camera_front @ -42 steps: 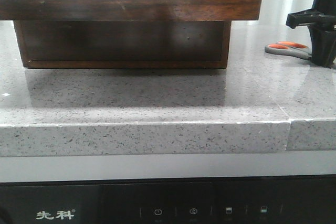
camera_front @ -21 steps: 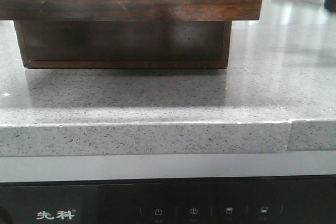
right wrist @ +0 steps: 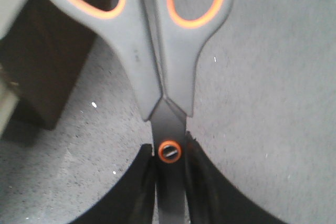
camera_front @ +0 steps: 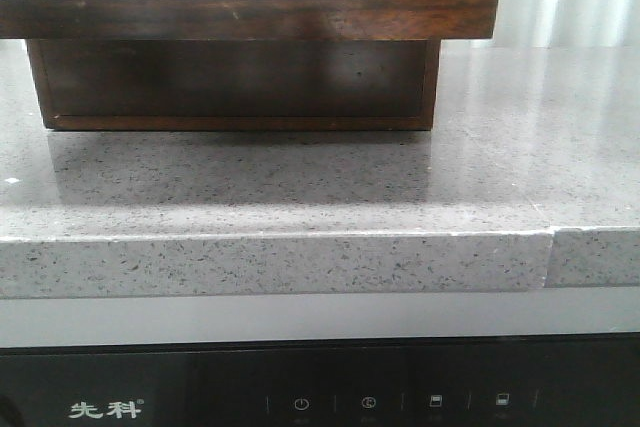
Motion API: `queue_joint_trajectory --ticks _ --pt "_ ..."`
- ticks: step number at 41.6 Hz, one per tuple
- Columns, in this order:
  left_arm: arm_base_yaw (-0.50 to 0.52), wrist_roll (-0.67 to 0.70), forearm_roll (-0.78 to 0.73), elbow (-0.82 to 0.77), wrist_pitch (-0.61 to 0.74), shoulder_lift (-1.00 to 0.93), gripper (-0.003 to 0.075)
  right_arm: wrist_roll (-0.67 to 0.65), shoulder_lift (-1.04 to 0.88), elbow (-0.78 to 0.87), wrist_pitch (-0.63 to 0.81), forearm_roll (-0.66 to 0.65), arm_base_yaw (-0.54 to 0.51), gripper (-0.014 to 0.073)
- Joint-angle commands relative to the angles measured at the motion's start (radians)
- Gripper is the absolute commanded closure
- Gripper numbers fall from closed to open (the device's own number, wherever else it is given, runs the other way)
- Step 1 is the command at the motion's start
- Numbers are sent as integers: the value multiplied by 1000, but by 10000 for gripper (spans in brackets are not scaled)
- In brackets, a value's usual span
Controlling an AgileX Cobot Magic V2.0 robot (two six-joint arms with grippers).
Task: Put scissors in drawer with both arms
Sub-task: 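Carry the scissors into the open drawer and open the right gripper, then raise the right gripper out of the drawer and back away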
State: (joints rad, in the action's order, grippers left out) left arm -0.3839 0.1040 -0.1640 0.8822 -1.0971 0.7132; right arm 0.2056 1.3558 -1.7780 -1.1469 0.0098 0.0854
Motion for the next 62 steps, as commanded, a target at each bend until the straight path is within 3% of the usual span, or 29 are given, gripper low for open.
queue_joint_trajectory --ticks 1,13,26,42,56,62 --pt "-9 12 -12 35 84 5 176 77 -81 -29 101 44 43 575" --pt "-9 12 -12 35 134 5 176 426 -64 -29 155 261 292 575" --pt "-9 12 -12 35 167 5 176 593 117 -29 239 265 497 575" --pt "-9 12 -12 35 167 5 176 619 278 -29 309 146 534 548" --pt "-9 12 -12 35 167 5 176 619 301 -29 298 136 534 386" --pt "-9 12 -12 35 167 5 176 618 301 -29 294 136 534 273"
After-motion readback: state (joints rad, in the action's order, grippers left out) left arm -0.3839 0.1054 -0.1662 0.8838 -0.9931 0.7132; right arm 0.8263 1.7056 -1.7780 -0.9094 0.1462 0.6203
